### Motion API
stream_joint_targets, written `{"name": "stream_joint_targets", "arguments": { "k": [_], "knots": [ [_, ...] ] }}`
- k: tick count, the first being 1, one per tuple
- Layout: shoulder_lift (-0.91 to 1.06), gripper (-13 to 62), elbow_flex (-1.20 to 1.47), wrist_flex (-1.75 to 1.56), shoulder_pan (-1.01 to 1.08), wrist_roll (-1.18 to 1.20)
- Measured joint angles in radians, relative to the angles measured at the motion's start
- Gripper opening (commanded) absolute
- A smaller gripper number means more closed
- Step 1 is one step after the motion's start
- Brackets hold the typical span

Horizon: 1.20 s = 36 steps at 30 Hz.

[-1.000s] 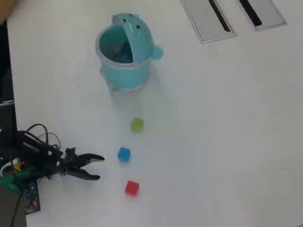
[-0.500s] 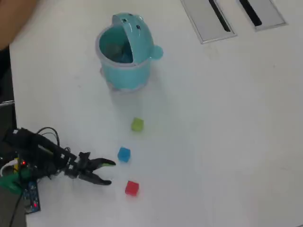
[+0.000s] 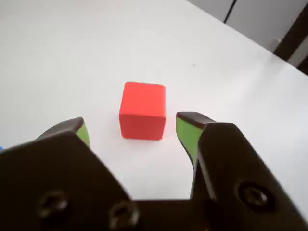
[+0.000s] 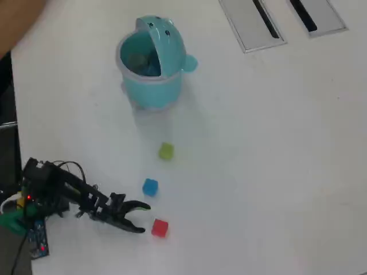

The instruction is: Grasp RGB lego blocks and put them in the bin one by one.

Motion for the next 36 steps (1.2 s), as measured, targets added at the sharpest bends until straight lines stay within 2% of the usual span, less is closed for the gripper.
{"name": "stream_joint_targets", "arguments": {
  "k": [12,31,34,36],
  "knots": [
    [-0.198,33.2,-0.183,0.000,0.025,-0.002],
    [-0.314,28.8,-0.267,0.000,0.038,-0.002],
    [-0.347,21.6,-0.285,-0.002,0.038,-0.002],
    [-0.360,19.6,-0.291,-0.002,0.038,-0.002]
  ]
}}
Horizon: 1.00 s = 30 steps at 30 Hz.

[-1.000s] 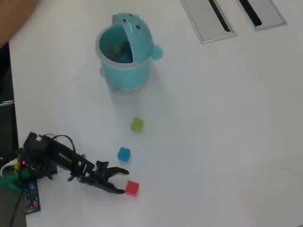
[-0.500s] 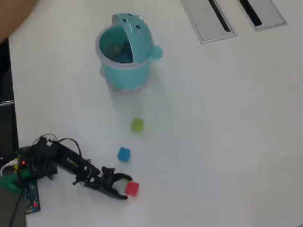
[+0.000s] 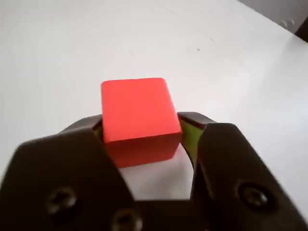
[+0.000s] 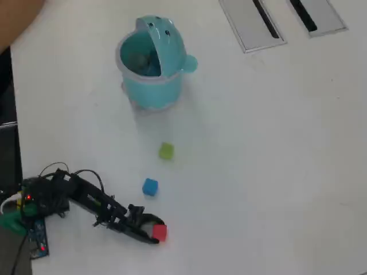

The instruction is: Grasp RGB lego blocks and put them in the bin one by one.

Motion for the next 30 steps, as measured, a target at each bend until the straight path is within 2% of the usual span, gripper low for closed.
{"name": "stream_joint_targets", "arguments": {
  "k": [2,5,16,25,30],
  "knots": [
    [-0.015,19.4,-0.002,-0.006,-0.003,0.000],
    [-0.035,12.0,-0.020,-0.029,-0.008,0.011],
    [-0.009,11.6,-0.006,-0.046,-0.026,0.046],
    [0.258,11.8,0.124,-0.029,-0.072,0.110],
    [0.491,11.8,0.204,0.170,-0.140,0.169]
  ]
}}
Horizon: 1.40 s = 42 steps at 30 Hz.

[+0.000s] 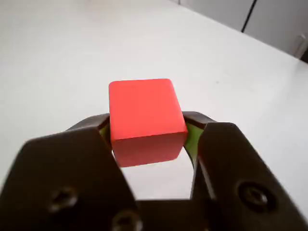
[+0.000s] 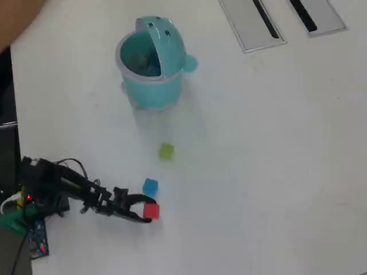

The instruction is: Grasp RGB lego blocks and put them in the bin one by one.

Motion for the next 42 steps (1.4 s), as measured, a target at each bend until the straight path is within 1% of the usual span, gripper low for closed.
{"name": "stream_joint_targets", "arguments": {
  "k": [6,15,19,21,29,34,35,38,39,42],
  "knots": [
    [0.244,11.8,0.078,0.158,-0.089,0.028],
    [0.529,11.8,0.124,0.345,-0.249,0.100],
    [0.618,11.8,0.124,0.403,-0.319,0.120],
    [0.624,11.8,0.126,0.462,-0.371,0.141],
    [0.624,11.8,0.124,0.463,-0.430,0.155],
    [0.624,11.8,0.124,0.505,-0.503,0.199],
    [0.624,11.7,0.066,0.549,-0.571,0.202],
    [0.624,11.8,0.000,0.552,-0.591,0.209],
    [0.624,11.8,-0.038,0.575,-0.626,0.212],
    [0.624,11.8,-0.058,0.617,-0.669,0.215]
  ]
}}
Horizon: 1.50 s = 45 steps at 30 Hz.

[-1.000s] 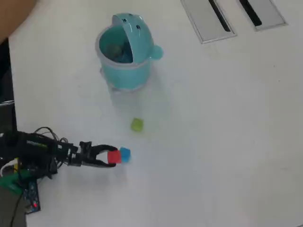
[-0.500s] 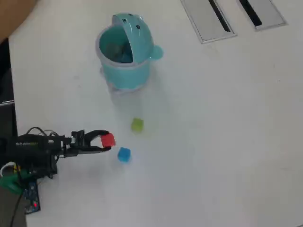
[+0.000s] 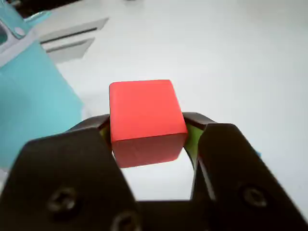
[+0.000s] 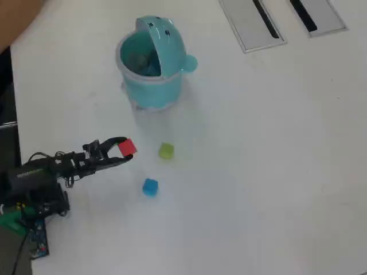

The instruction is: Grasp RGB lego blocks and put them in the bin one by one.

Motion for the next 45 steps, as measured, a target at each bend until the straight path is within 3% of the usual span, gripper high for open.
{"name": "stream_joint_targets", "arguments": {
  "k": [8,25,45],
  "knots": [
    [-0.006,11.5,-0.106,0.020,-0.152,-0.003],
    [-0.299,11.5,-0.374,-0.020,-0.396,-0.127],
    [-0.825,11.5,-1.150,-0.015,-0.523,-0.181]
  ]
}}
